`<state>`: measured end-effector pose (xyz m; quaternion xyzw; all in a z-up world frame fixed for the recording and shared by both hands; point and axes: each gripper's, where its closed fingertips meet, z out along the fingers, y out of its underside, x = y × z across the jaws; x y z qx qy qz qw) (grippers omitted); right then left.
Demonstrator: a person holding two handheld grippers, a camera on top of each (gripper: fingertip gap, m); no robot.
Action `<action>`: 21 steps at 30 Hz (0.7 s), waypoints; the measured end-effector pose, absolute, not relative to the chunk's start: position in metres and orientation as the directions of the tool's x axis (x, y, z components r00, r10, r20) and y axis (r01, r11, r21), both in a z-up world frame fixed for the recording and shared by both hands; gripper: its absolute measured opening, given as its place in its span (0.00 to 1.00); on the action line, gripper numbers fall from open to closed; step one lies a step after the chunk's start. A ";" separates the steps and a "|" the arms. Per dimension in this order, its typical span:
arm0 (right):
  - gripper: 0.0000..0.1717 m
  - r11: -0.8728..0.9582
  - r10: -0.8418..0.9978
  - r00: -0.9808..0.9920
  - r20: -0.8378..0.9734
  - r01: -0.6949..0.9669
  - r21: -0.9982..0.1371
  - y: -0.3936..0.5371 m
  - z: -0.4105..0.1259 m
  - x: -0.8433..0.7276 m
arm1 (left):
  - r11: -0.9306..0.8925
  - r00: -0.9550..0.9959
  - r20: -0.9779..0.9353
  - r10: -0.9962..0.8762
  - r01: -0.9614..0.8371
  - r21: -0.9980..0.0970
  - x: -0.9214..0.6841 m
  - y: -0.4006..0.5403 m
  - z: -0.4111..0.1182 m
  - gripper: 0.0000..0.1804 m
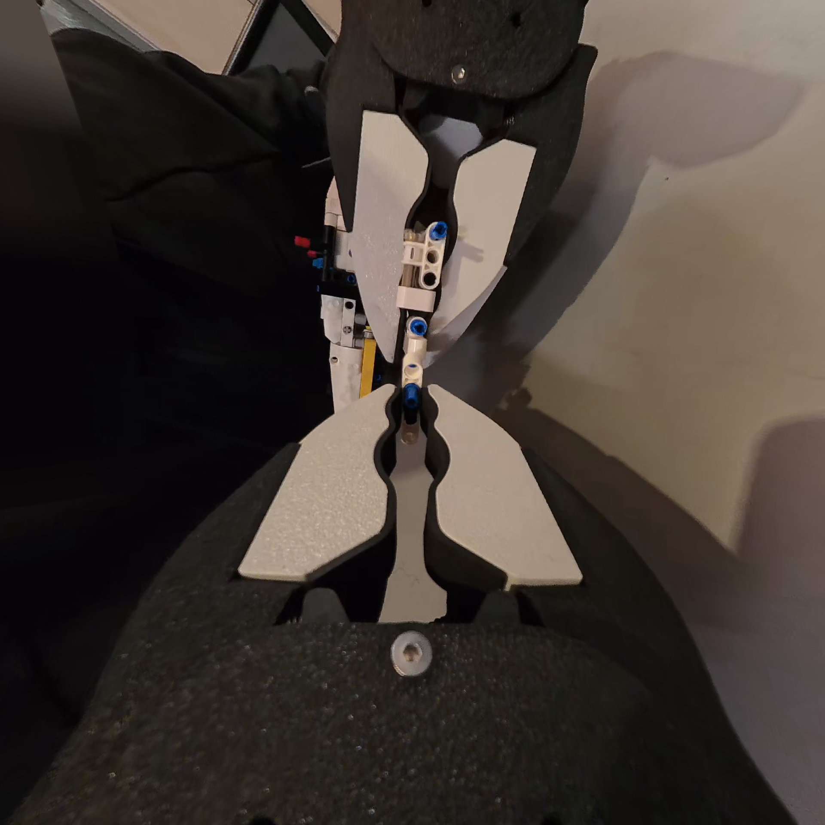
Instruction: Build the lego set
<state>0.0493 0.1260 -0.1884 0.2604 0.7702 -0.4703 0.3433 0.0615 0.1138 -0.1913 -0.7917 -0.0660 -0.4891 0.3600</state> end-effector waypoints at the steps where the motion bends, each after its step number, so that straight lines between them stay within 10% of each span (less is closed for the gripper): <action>1: 0.04 0.419 0.076 -0.629 -0.773 0.724 -0.548 0.124 -0.188 0.050 | -0.732 0.513 0.822 -0.248 0.456 -0.506 0.062 0.114 -0.191 0.05; 21: 0.04 0.372 0.062 -0.639 -0.766 0.728 -0.576 0.113 -0.182 0.050 | -0.699 0.547 0.826 -0.134 0.539 -0.470 0.065 0.111 -0.187 0.04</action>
